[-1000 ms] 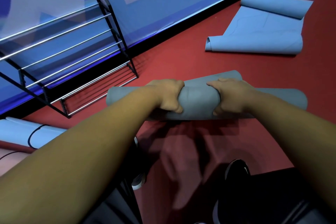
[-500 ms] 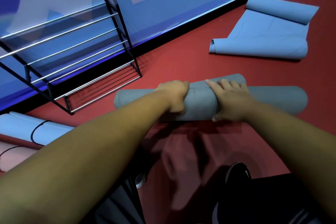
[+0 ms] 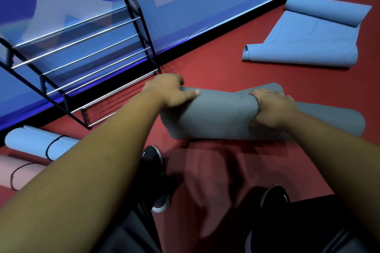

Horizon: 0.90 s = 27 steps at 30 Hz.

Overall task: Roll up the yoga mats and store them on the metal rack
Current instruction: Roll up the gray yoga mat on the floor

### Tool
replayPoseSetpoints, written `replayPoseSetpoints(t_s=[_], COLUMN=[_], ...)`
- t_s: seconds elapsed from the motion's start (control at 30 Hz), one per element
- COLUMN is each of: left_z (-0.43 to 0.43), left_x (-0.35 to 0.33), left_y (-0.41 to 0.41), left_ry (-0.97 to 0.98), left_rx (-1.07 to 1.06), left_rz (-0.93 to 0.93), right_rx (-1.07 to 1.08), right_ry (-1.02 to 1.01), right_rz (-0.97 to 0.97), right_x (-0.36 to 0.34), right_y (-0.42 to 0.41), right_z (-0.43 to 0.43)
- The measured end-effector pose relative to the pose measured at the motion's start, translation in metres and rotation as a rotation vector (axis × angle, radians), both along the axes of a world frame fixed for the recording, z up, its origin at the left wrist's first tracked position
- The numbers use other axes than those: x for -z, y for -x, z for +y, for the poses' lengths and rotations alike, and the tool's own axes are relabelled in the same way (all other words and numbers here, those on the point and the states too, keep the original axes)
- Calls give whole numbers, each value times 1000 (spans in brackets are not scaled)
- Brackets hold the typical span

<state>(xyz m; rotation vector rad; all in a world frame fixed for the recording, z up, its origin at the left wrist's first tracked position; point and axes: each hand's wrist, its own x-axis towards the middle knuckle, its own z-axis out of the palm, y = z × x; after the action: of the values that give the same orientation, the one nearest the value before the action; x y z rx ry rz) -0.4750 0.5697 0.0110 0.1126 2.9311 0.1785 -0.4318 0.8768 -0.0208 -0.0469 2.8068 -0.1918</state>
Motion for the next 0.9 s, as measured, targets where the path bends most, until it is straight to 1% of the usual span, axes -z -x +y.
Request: replayPoseSetpoints(t_s=[0.07,0.13,0.2,0.27,0.37,0.43,0.47,0.7,0.9], left_z=[-27,-38,-38,-32,-18,-5,1,59,103], left_x=[2,5,12,23,40,45,48,53,67], left_y=[2,-2,-4,-1,3,3,5,-1,-13], left_ry=[-244,-566,-822,-957,-1028,-1082,-1078,-846,-758], left_rx=[-203,-392,-479,-527,-600,-625,-636,-535,-563], left_rz=[-17,-122,-232,-245,-203,-221,-229,-108,-136], right_rx=[32,41,39,35,58,78,88,147,151], right_ry=[15,26,34,26,16,6,-5,-47,-75], right_rz=[-1,8,10,0,-26,-39,-46,-145,-216], right_x=[3,4,4,5,12,20,25,53,87], right_y=[1,0,-1,-4,-7,-9,-10,-11,-8], right_z=[6,8,7,5,7,13,16,32,48])
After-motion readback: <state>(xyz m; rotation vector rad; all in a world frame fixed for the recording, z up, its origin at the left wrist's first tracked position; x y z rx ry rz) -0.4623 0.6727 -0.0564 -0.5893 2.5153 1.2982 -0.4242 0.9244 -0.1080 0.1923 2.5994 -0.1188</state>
